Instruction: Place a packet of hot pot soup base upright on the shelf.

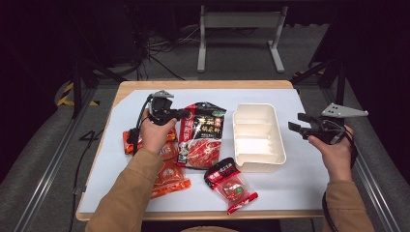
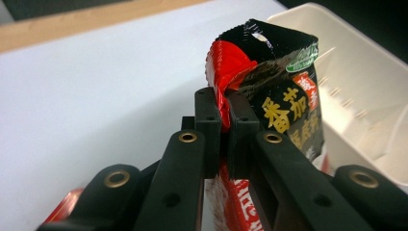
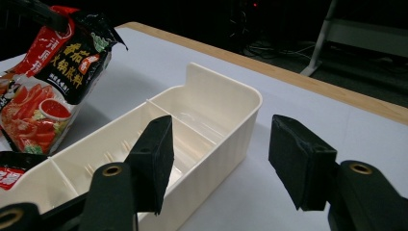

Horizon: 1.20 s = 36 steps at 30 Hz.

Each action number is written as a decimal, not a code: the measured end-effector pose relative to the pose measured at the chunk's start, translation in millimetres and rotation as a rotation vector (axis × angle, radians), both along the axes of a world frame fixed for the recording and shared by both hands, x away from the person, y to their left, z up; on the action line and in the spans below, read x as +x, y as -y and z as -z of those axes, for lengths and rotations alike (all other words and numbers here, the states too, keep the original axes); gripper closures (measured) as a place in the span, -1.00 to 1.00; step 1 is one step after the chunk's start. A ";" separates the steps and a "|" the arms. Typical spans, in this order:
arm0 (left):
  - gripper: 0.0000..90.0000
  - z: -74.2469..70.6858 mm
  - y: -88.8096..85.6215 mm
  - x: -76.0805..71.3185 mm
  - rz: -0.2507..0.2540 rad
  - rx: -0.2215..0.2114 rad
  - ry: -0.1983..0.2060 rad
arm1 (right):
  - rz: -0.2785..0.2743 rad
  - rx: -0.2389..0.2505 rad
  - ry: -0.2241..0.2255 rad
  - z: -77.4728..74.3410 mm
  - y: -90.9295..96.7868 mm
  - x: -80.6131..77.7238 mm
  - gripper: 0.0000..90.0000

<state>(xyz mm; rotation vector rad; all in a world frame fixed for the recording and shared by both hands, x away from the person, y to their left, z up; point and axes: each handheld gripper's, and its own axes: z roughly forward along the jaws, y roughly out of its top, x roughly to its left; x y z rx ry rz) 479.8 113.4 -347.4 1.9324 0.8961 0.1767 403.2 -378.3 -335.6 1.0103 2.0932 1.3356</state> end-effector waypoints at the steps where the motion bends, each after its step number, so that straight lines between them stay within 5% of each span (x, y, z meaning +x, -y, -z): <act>1: 0.92 -3.6 1.6 -3.5 0.003 -0.009 0.008 | -0.004 -0.002 0.004 -0.8 -0.3 -0.3 -0.06; 14: 0.93 -44.0 8.8 -40.5 0.040 0.005 0.189 | -0.067 0.035 0.026 -13.1 -14.5 -5.8 -0.05; 20: 0.93 -51.9 4.1 -48.9 0.043 -0.029 0.215 | -0.140 0.076 0.018 -22.3 -31.5 -7.1 -0.06; 30: 0.93 -58.6 -1.0 -58.7 0.053 -0.080 0.246 | -0.348 0.118 0.003 -51.8 -89.7 3.9 -0.09; 36: 0.93 -58.7 -0.8 -64.0 0.064 -0.109 0.251 | -0.419 0.124 -0.008 -62.0 -120.0 15.6 -0.14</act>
